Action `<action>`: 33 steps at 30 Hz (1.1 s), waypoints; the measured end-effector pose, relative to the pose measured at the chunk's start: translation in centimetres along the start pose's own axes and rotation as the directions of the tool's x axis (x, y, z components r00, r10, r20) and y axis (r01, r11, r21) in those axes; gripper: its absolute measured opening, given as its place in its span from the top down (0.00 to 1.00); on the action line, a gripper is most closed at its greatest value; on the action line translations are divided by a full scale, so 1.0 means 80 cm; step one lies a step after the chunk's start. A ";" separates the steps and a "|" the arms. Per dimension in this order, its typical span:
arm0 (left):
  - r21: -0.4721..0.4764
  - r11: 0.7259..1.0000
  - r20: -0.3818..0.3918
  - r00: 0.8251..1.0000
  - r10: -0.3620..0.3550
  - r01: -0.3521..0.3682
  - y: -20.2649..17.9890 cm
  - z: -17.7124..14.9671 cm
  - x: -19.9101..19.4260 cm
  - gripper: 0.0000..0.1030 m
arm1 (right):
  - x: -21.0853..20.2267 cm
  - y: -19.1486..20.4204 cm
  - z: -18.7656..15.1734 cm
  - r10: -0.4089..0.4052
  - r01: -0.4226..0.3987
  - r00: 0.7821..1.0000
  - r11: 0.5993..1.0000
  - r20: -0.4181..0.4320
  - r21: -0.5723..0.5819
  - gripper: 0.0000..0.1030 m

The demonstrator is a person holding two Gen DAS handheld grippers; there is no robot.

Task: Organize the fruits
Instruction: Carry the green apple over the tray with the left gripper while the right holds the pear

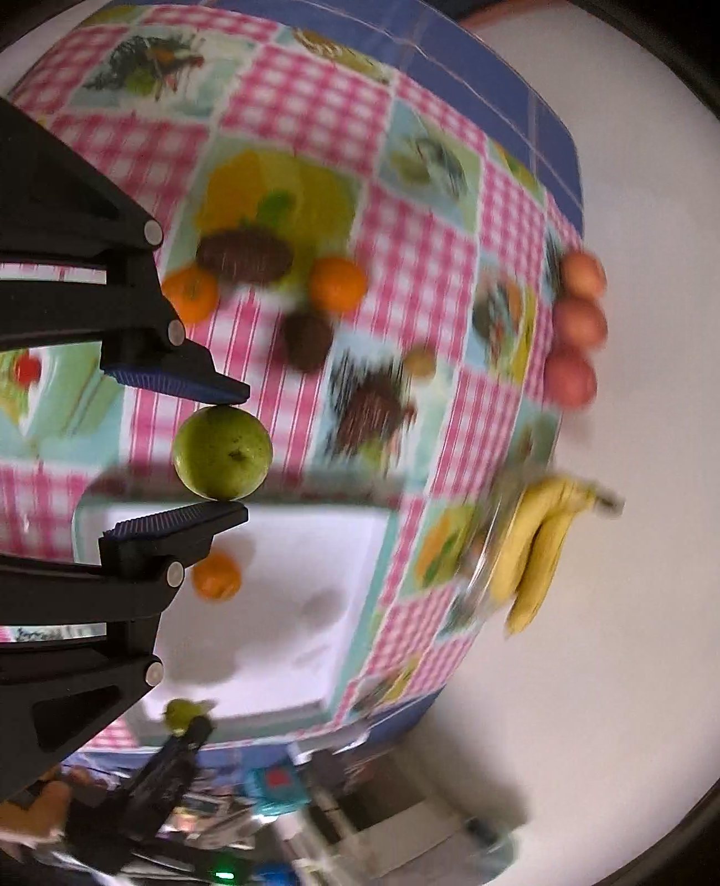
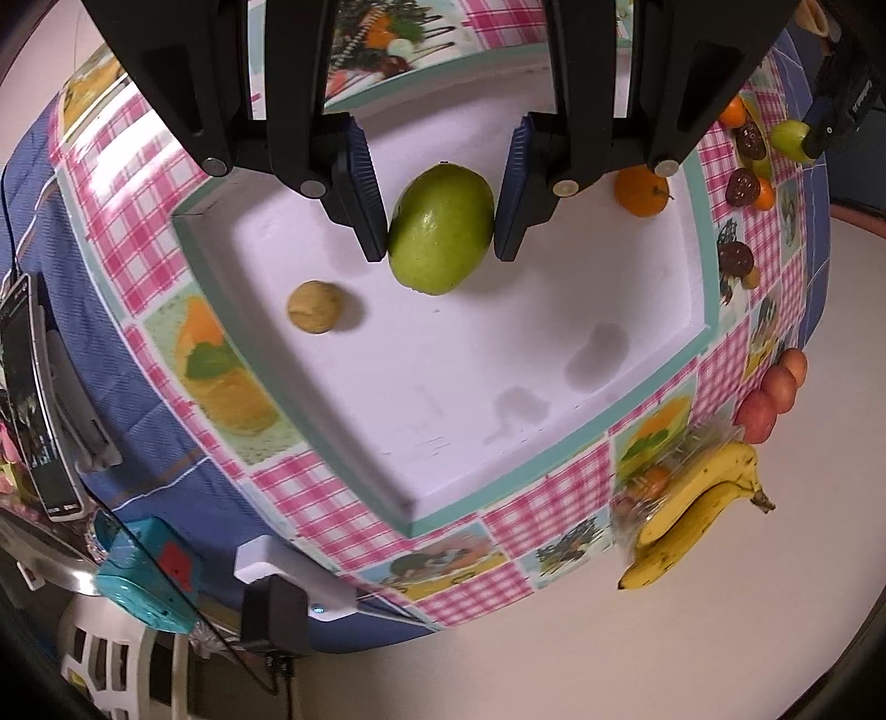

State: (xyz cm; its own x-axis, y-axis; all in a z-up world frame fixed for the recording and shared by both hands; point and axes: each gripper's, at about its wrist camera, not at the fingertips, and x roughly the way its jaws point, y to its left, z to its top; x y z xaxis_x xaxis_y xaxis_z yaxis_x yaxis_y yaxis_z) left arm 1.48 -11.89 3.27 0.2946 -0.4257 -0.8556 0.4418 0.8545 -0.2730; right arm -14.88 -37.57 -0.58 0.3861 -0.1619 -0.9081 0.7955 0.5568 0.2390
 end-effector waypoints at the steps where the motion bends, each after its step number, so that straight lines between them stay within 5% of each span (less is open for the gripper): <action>1: 0.036 0.999 -0.003 1.000 -0.009 0.009 -0.017 -0.005 0.003 0.63 | -0.001 -0.002 0.001 -0.001 0.001 1.000 1.000 0.002 0.001 0.60; 13: 0.248 0.967 -0.037 0.998 -0.041 0.049 -0.102 -0.041 0.039 0.63 | -0.022 -0.019 0.005 0.015 -0.015 0.999 1.000 0.041 0.009 0.60; 33: 0.249 0.968 -0.086 0.996 -0.009 0.030 -0.096 -0.048 0.071 0.61 | 0.023 -0.025 -0.002 -0.003 0.004 0.999 1.000 -0.037 0.011 0.59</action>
State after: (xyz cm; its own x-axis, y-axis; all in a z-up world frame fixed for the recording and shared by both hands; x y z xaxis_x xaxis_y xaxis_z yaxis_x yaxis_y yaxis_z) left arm -3.50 -19.73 -1.16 0.2165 -0.4057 -0.8880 0.6477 0.7402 -0.1802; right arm -15.79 -38.85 -2.80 0.3661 -0.1338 -0.9209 0.8020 0.5472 0.2393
